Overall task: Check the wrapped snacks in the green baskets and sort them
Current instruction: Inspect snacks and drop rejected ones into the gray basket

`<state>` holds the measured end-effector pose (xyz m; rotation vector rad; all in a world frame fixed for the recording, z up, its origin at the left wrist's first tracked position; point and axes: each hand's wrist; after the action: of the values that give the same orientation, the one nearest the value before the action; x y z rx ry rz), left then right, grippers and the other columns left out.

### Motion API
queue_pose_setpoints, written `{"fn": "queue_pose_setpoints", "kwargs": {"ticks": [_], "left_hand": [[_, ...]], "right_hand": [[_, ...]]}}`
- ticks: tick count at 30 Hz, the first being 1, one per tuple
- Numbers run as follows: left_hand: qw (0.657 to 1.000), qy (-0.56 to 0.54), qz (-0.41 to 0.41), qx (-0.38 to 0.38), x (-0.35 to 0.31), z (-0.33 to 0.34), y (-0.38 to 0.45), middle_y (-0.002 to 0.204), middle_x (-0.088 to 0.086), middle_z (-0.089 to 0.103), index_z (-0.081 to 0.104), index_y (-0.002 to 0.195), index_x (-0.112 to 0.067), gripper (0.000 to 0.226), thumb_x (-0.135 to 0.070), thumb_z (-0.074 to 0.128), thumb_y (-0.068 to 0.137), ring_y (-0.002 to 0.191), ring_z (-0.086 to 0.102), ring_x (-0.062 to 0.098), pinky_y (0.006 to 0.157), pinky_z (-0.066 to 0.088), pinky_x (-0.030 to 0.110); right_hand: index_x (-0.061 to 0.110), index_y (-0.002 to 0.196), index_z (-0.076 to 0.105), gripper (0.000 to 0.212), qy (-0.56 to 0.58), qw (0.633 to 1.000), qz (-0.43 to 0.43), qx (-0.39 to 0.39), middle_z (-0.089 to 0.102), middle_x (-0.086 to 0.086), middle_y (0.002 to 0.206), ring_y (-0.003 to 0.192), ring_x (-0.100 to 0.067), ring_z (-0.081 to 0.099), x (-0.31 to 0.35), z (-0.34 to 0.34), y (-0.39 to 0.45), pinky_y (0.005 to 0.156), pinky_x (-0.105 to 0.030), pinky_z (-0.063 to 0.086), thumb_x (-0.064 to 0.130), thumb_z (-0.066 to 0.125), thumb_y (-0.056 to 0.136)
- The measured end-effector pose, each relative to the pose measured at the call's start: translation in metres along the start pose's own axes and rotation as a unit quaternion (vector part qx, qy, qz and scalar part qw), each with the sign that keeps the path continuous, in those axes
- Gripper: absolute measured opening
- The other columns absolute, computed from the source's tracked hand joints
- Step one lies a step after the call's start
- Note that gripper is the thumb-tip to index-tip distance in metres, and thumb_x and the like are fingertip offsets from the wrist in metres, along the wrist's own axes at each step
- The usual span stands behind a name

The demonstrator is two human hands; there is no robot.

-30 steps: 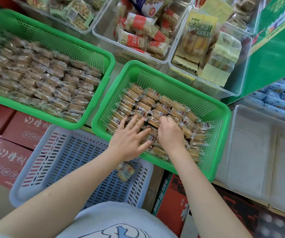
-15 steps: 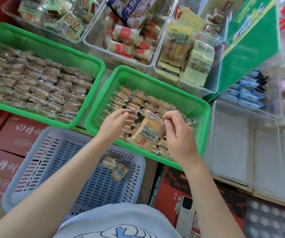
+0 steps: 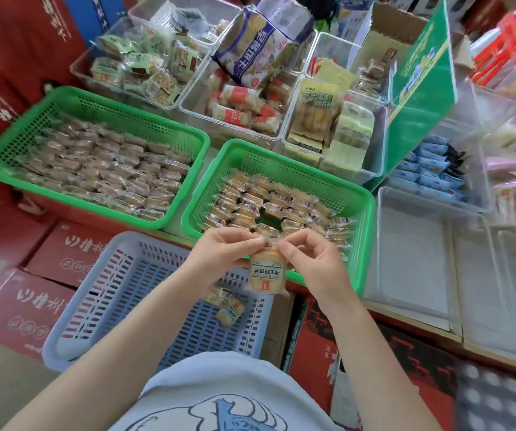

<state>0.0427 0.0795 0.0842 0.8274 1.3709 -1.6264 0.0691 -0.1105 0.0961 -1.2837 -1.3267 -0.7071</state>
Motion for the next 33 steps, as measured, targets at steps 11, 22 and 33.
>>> {"fn": "queue_pose_setpoints", "kwargs": {"ticks": [11, 22, 33], "left_hand": [[0.988, 0.14, -0.011, 0.056, 0.005, -0.001, -0.032, 0.103, 0.014, 0.074, 0.067, 0.115, -0.019, 0.035, -0.016, 0.081, 0.083, 0.094, 0.074, 0.028, 0.08, 0.063, 0.046], [0.974, -0.2, -0.014, 0.107, 0.012, 0.011, -0.038, 0.116, 0.027, 0.069, 0.052, 0.116, -0.005, 0.041, 0.001, 0.068, 0.079, 0.106, 0.071, 0.037, 0.085, 0.062, 0.039], [0.987, 0.089, -0.034, 0.131, 0.014, 0.023, -0.033, 0.102, 0.015, 0.073, 0.06, 0.119, -0.023, 0.057, -0.016, 0.089, 0.07, 0.089, 0.073, 0.031, 0.088, 0.06, 0.046]], "right_hand": [[0.014, 0.096, 0.07, 0.02, 0.06, 0.997, 0.039, 0.018, 0.072, -0.003, 0.086, 0.077, -0.015, 0.069, 0.006, 0.008, -0.031, 0.069, -0.034, 0.059, 0.032, 0.074, 0.087], [0.01, 0.108, 0.067, 0.036, 0.239, 0.968, 0.053, -0.055, 0.076, -0.008, 0.101, 0.093, -0.022, 0.073, -0.002, 0.004, -0.043, 0.077, -0.034, 0.058, 0.034, 0.069, 0.082], [0.013, 0.085, 0.066, 0.013, -0.188, 0.936, -0.202, -0.217, 0.061, 0.007, 0.082, 0.075, -0.008, 0.06, -0.013, -0.005, -0.044, 0.064, -0.027, 0.053, 0.016, 0.063, 0.098]]}}
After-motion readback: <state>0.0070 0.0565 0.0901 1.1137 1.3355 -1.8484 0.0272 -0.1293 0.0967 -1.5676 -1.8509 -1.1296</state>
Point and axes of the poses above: each hand's wrist, its own y-axis towards the middle knuckle, its own z-axis out of the palm, x = y × z
